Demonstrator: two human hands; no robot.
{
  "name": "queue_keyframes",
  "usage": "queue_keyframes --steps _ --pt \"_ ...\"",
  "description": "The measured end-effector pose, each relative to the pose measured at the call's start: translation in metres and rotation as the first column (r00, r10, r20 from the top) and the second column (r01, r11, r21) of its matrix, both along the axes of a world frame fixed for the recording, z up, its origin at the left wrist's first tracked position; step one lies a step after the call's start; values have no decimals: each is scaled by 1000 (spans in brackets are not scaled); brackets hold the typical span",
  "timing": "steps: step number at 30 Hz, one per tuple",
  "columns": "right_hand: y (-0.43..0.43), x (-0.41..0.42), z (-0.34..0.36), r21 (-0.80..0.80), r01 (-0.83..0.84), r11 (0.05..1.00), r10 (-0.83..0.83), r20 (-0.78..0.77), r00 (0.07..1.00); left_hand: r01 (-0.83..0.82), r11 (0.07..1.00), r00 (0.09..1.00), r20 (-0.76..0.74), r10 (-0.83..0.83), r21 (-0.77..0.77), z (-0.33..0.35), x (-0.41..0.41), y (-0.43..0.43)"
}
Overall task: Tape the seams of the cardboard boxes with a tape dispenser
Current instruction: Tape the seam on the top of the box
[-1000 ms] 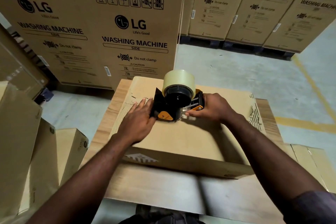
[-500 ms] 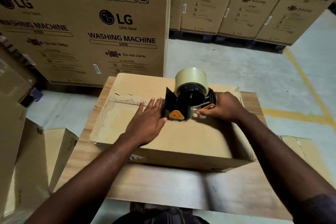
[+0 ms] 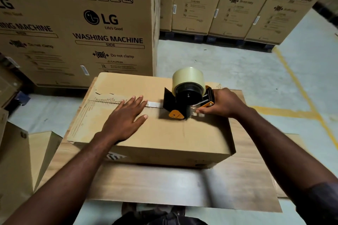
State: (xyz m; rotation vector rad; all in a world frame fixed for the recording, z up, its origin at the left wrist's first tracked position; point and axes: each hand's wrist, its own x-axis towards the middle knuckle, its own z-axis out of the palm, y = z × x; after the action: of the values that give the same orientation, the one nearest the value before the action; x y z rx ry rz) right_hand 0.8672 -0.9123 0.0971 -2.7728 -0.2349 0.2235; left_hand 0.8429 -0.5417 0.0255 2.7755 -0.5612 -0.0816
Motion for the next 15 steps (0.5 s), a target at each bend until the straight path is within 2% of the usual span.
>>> queue_keyframes --steps 4,7,9,12,15 --pt "-21 -13 -9 83 15 996 -15 -4 1000 -22 1000 1000 -3 22 19 3 -3 -5" --pt "-21 -12 -18 98 25 995 -26 11 1000 -107 991 993 -35 110 78 6 -10 -29" --pt "-22 -9 -19 112 24 993 -25 11 1000 -53 995 996 -71 59 80 10 -17 -64" --pt "-25 -10 -22 111 11 994 -13 20 1000 93 995 995 -44 -92 29 11 -27 -107" --pt "-26 -10 -24 103 -3 995 -1 38 999 61 997 998 -7 -61 -43 6 -25 -109"
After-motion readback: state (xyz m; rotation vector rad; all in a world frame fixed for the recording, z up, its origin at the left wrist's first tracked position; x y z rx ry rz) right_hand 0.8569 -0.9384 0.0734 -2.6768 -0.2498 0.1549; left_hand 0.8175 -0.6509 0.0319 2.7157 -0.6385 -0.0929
